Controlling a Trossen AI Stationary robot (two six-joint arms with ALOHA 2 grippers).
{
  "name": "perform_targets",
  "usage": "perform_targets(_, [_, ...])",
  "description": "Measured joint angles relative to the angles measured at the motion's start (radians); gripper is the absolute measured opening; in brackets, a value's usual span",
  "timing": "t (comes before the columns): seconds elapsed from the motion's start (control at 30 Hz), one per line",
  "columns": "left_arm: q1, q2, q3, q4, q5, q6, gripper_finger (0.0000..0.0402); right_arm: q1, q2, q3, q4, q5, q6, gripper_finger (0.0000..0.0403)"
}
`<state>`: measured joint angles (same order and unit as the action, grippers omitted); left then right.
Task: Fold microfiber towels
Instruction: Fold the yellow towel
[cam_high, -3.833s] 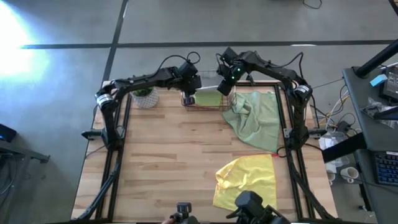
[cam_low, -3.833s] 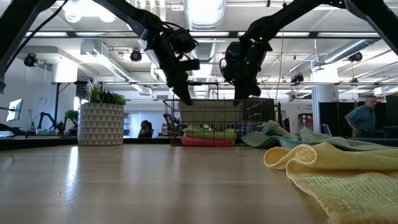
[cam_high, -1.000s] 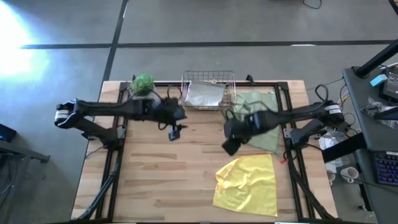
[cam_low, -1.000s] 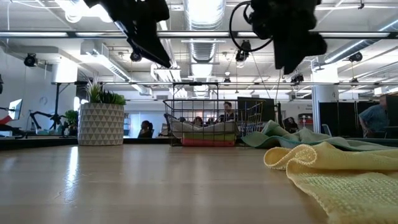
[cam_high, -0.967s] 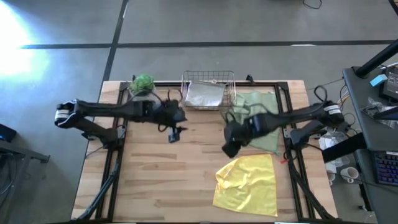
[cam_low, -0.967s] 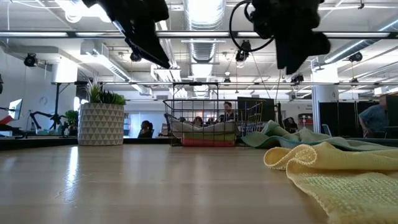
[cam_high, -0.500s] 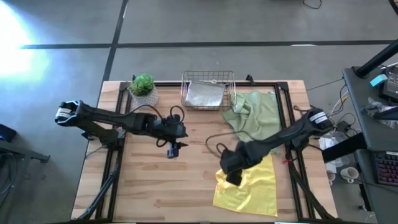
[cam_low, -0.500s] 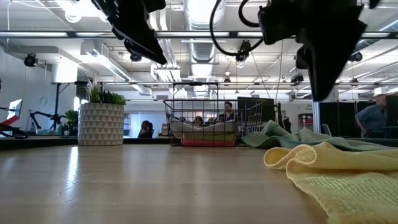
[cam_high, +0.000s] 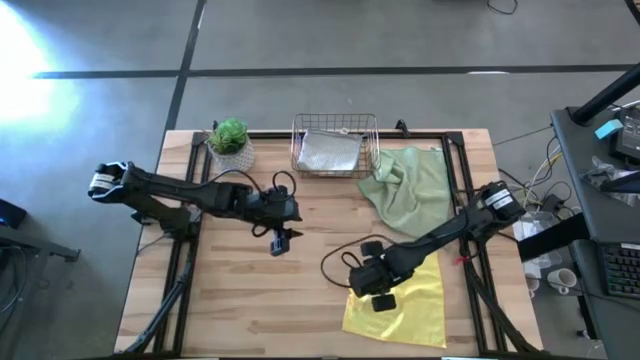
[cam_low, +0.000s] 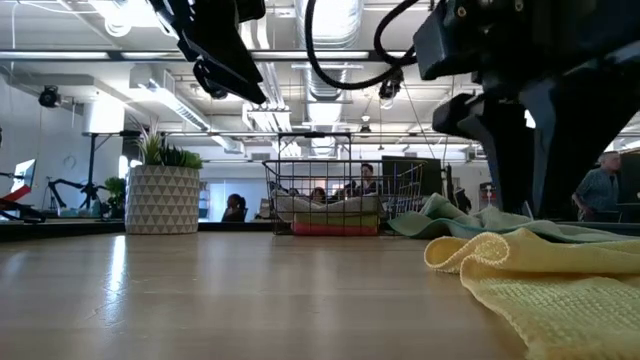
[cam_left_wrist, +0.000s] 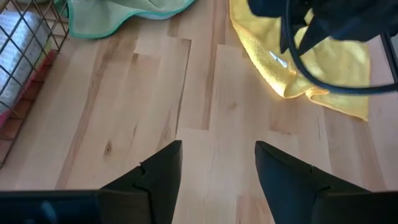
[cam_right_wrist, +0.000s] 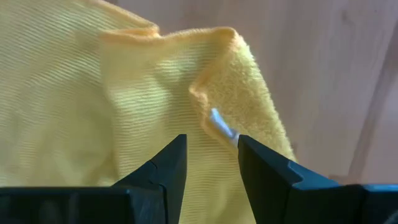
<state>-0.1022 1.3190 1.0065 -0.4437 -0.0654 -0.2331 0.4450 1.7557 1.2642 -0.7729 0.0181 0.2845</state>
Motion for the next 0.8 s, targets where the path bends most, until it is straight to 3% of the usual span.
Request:
perform_targets(0.43, [-0.001, 0.001, 0.000, 0.015, -0.003, -0.023, 0.0187, -0.013, 0.072, -0.010, 0.054, 0.028, -0.124, 0.0129])
perform_targets(0.8, [-0.004, 0.001, 0.000, 0.007, -0.003, -0.024, 0.0187, -0.143, 0.072, -0.009, 0.099, 0.038, -0.111, 0.0014])
